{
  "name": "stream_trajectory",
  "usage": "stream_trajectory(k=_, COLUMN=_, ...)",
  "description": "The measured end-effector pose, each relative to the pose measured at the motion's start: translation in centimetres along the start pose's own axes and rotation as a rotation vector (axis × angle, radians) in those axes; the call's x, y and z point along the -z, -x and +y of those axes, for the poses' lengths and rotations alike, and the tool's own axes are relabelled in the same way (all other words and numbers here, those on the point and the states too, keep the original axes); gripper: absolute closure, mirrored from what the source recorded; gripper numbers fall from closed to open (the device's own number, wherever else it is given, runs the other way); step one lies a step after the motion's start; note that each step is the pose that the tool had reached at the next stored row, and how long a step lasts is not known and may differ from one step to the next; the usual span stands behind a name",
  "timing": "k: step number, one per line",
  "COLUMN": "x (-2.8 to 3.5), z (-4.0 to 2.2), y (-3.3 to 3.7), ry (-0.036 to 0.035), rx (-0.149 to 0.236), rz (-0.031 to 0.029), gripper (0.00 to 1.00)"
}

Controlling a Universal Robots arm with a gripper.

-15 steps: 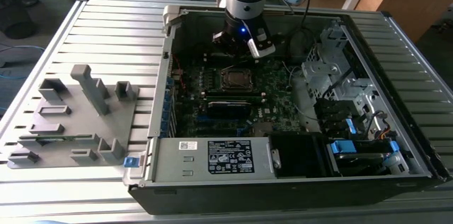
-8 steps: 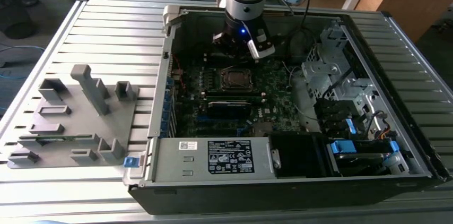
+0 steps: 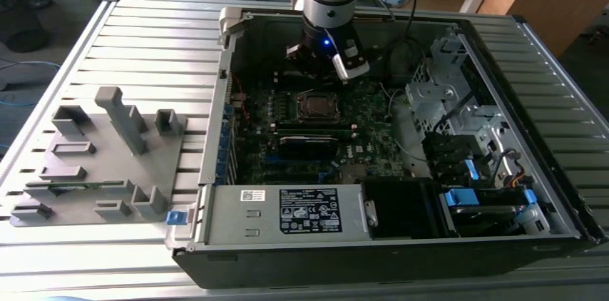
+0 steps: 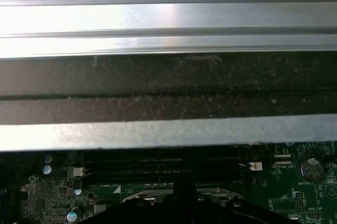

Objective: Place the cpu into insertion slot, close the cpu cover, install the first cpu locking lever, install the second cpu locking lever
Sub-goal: 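Install the first cpu locking lever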

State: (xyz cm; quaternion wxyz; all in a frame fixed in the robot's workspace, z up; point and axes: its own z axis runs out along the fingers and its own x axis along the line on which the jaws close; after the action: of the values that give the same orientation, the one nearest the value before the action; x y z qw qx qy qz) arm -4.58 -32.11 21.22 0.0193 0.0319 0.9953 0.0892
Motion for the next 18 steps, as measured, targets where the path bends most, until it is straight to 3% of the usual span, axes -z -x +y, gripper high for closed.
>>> stream_trajectory(k=4, x=-0.01, z=-0.01, y=0.00, ry=-0.0033, rx=-0.070, rz=-0.0127, gripper=0.89)
stream_trajectory(k=7, x=-0.02, z=0.00, y=0.00, ry=-0.0112, rx=-0.104, rz=-0.0198, gripper=0.89)
stream_trajectory(k=12, x=-0.06, z=0.11, y=0.00, ry=-0.0137, rx=-0.140, rz=-0.0305, gripper=0.89)
stream_trajectory(k=18, x=-0.07, z=0.14, y=-0.01, ry=-0.0133, rx=-0.148, rz=-0.0365, gripper=0.89)
